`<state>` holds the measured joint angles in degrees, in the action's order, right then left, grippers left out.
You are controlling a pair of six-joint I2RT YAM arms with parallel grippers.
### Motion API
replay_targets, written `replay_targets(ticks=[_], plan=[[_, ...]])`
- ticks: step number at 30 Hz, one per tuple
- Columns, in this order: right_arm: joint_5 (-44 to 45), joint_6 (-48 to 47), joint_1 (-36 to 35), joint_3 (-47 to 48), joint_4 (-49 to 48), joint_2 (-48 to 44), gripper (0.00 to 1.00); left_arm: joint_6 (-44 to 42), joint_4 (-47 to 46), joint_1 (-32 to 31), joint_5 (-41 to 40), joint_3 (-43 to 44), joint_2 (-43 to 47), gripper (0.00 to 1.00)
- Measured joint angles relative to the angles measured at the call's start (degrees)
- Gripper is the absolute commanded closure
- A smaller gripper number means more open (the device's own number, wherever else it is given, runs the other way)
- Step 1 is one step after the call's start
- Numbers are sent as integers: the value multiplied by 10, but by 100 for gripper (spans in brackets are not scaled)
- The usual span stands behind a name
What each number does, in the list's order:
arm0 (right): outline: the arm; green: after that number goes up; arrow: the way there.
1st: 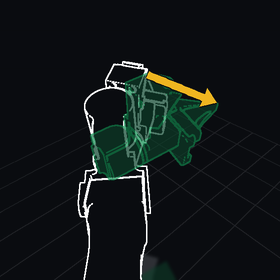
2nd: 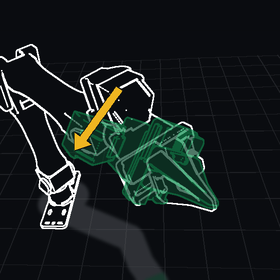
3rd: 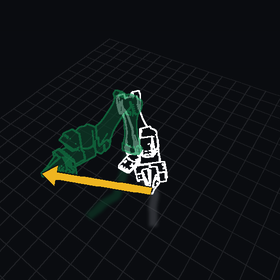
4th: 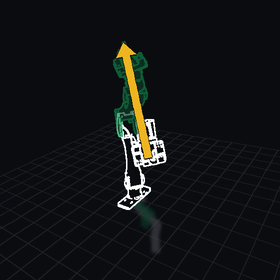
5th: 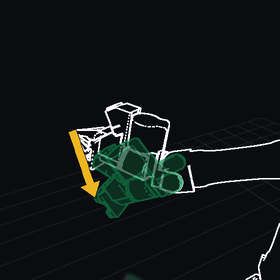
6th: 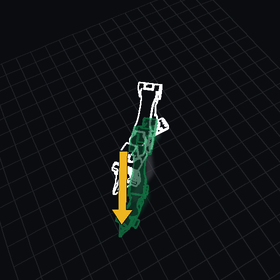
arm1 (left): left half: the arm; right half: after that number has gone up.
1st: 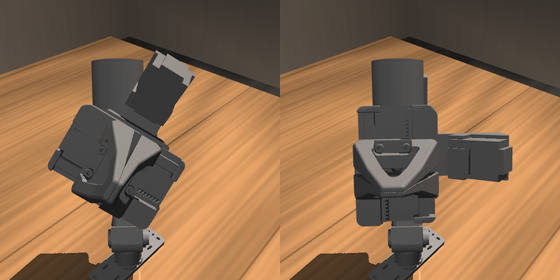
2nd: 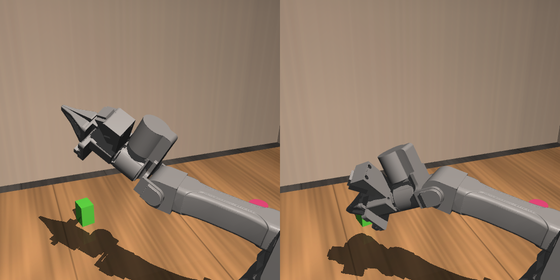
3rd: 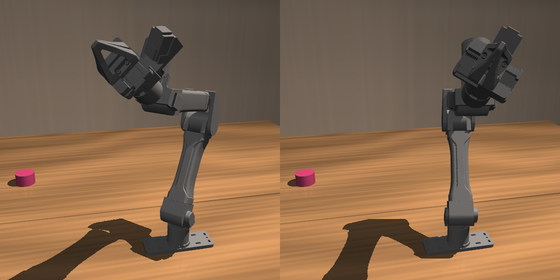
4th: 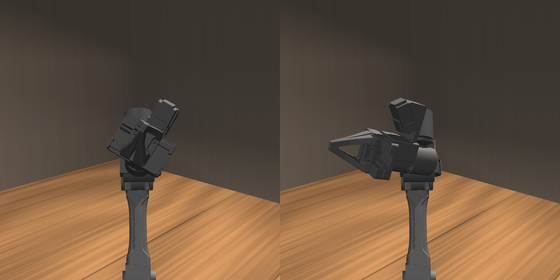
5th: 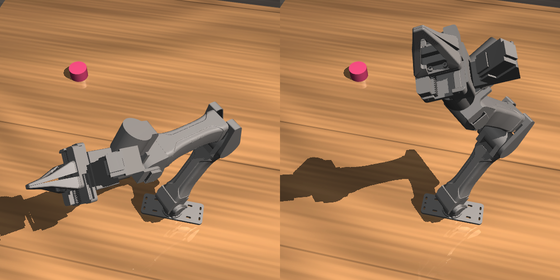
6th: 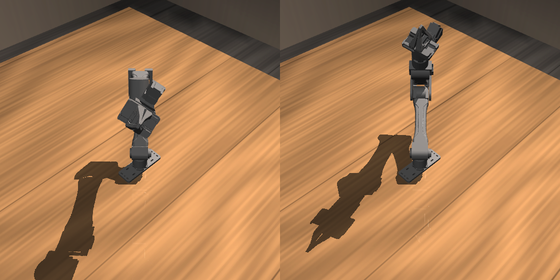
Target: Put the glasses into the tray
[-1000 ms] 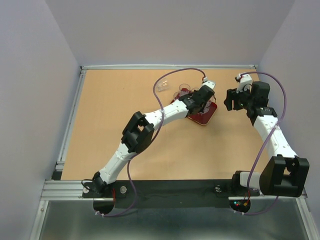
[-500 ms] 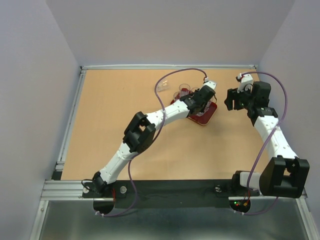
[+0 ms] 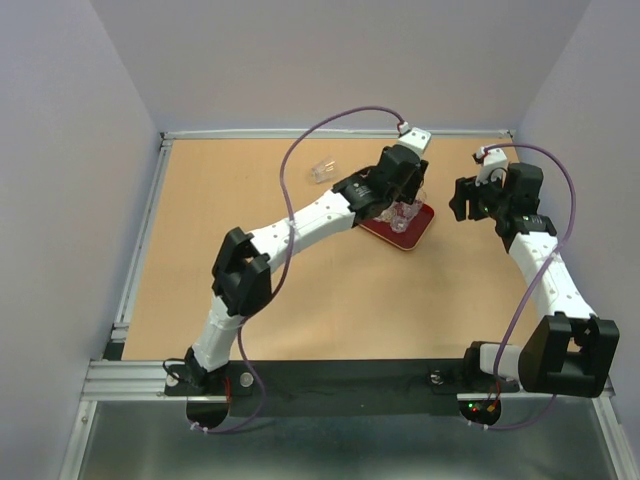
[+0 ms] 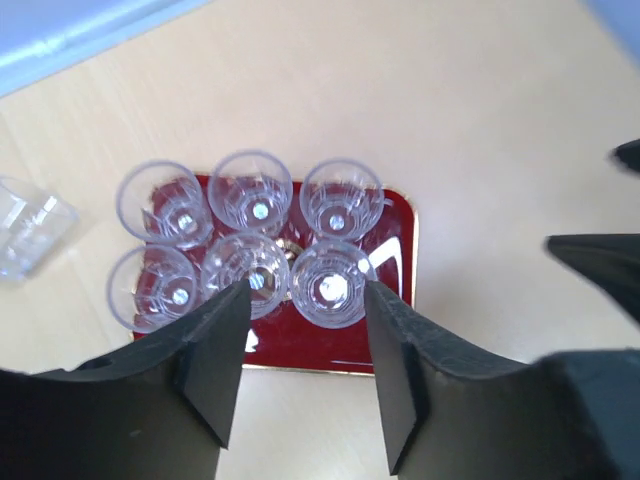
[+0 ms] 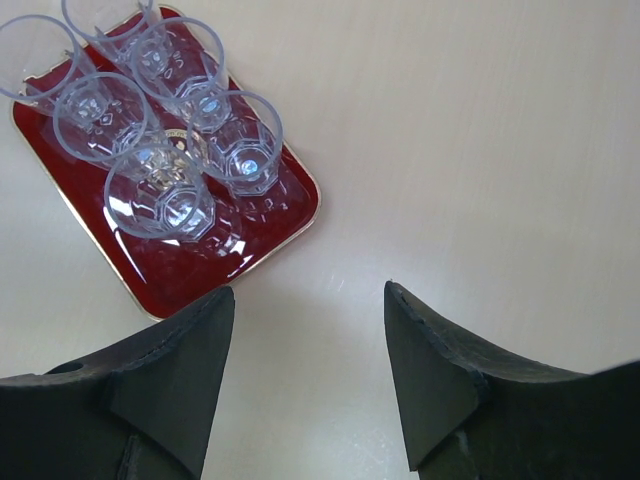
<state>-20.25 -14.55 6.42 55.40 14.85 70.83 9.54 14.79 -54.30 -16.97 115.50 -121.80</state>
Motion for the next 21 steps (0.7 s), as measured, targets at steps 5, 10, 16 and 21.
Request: replay_targets(ticks=[5,10,16,21], plan=[[-5,0,2,0,0,0,33,1,-41,9,2,-53,101,34],[-8,0,4,0,0,0,33,22,-59,61,36,-73,127,33],[-13,0,6,0,-2,0,33,71,-4,172,67,-2,42,33],[-14,0,7,0,-3,0,33,90,63,213,76,89,-67,18]])
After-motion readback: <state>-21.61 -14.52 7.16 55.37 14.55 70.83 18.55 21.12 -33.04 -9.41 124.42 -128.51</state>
